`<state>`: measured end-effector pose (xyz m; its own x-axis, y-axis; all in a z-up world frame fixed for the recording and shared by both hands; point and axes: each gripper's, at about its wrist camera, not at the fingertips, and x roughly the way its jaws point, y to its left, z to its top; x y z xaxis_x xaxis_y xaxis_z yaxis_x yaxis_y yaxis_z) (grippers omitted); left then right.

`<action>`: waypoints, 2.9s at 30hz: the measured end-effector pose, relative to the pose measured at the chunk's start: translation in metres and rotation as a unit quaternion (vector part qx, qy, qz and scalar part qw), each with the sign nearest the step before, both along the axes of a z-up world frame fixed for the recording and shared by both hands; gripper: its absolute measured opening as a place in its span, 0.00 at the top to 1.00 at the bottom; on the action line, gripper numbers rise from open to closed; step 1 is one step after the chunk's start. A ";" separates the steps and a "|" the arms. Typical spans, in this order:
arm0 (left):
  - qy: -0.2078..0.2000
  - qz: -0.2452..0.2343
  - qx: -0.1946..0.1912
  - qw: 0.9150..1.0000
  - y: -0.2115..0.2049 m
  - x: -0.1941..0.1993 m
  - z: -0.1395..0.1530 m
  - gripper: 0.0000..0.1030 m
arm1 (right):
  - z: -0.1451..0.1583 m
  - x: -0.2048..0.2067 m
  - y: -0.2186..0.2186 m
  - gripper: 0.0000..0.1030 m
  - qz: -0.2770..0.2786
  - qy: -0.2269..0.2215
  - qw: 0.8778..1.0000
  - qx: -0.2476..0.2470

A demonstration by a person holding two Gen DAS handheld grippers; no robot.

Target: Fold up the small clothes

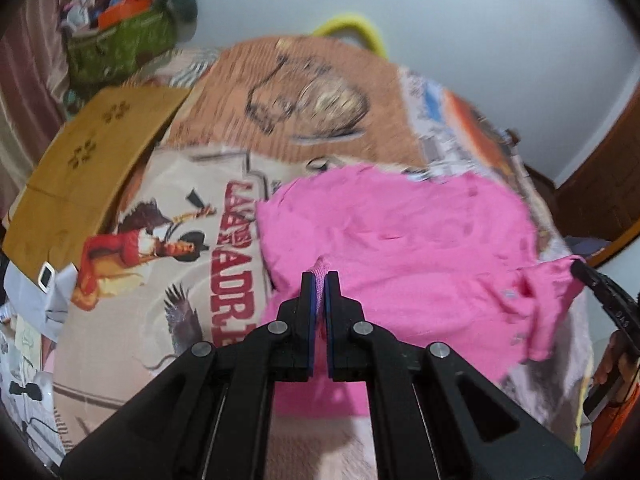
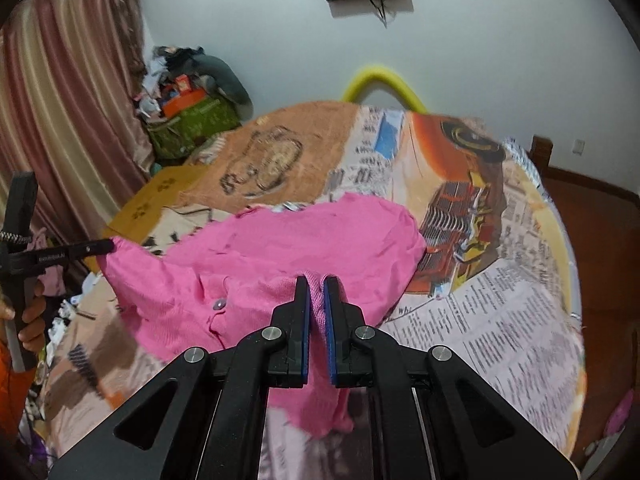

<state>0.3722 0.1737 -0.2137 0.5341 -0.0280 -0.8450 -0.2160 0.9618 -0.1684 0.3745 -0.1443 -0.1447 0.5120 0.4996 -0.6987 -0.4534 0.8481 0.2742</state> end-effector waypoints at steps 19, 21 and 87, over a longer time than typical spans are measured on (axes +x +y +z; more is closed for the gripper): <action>-0.016 -0.025 0.027 0.999 0.000 -0.016 0.001 0.57 | -0.009 -0.013 -0.025 0.63 -0.010 0.015 1.000 -0.010; -0.015 -0.029 0.024 0.999 0.000 -0.027 0.000 0.54 | -0.007 -0.025 -0.027 0.62 -0.004 0.017 1.000 -0.004; 0.033 -0.002 0.103 0.994 0.015 0.122 -0.042 0.78 | -0.036 0.109 0.036 0.88 -0.027 0.011 0.999 -0.043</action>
<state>0.4943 0.1887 -0.2556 0.4777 0.1476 -0.8660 -0.2166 0.9751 0.0467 0.4836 -0.1078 -0.1811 0.5203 0.4094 -0.7494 -0.4014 0.8918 0.2085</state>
